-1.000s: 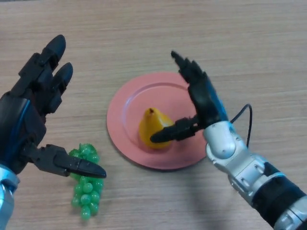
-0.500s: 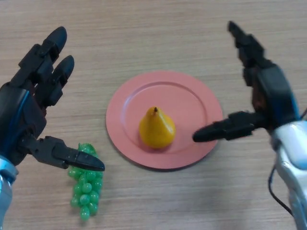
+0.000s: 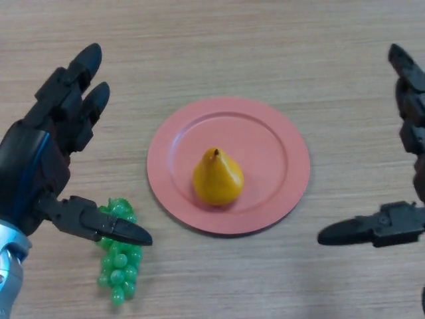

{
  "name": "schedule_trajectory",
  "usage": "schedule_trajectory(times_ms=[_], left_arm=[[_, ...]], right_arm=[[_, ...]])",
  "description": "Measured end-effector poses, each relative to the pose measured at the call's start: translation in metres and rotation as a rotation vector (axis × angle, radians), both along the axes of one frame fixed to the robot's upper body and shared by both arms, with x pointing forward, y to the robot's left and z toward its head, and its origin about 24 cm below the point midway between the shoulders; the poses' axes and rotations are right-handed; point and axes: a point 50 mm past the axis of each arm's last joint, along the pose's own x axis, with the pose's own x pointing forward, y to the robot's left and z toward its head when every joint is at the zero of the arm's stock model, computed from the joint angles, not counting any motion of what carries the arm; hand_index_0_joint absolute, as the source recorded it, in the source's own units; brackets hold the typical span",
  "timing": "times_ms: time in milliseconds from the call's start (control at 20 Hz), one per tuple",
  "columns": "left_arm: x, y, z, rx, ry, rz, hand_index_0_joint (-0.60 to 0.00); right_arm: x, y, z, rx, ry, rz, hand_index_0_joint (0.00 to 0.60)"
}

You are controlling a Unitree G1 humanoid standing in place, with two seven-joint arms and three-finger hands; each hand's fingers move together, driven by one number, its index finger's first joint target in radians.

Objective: Pick up the yellow pear and place it on the plate

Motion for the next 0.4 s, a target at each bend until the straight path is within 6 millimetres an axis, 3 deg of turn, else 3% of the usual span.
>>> schedule_trajectory(times_ms=[300, 400], left_arm=[[-0.004, -0.009, 0.024, -0.032, -0.058, 0.000, 0.000], [-0.005, -0.009, 0.022, -0.027, -0.054, 0.004, 0.000]], right_arm=[[-0.007, 0.004, 0.002, -0.017, 0.033, 0.078, 0.000], [-0.010, 0.005, 0.003, -0.024, 0.036, 0.091, 0.000]])
